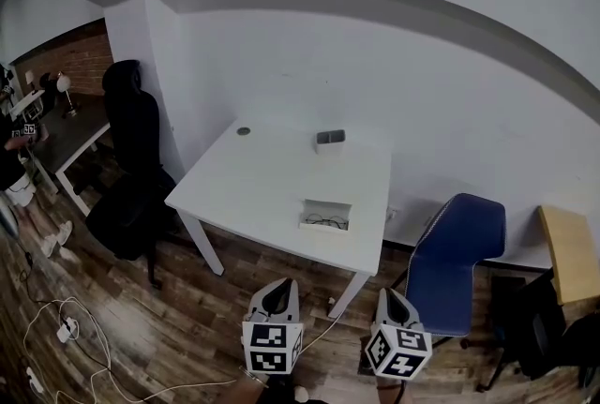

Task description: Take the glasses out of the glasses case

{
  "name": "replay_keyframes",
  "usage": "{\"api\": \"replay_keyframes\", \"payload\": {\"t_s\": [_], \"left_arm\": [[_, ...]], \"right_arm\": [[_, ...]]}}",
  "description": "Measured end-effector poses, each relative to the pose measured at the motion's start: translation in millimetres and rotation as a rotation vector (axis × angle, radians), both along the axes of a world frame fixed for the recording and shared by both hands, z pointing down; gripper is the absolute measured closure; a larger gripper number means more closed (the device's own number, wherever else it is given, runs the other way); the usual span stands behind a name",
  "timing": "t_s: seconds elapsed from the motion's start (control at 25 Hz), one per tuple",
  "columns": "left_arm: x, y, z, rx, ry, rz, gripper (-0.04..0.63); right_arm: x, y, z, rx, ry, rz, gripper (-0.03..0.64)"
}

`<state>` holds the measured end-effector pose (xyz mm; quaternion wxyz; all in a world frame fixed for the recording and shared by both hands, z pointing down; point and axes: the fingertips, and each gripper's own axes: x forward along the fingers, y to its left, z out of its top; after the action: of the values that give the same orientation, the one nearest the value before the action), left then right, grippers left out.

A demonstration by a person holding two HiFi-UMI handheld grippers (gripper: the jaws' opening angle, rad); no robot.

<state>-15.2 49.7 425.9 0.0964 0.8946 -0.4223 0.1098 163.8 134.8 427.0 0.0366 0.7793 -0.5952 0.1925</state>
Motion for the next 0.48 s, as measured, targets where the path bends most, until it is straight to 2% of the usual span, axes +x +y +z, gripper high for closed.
{"api": "replay_keyframes", "payload": {"t_s": [0.48], "left_arm": [[27.3, -71.6, 2.0, 0.011, 0.029, -0.019, 0.578]], "right_arm": [[33.7, -60.6, 1.1, 0.008, 0.015, 0.014, 0.584]]}}
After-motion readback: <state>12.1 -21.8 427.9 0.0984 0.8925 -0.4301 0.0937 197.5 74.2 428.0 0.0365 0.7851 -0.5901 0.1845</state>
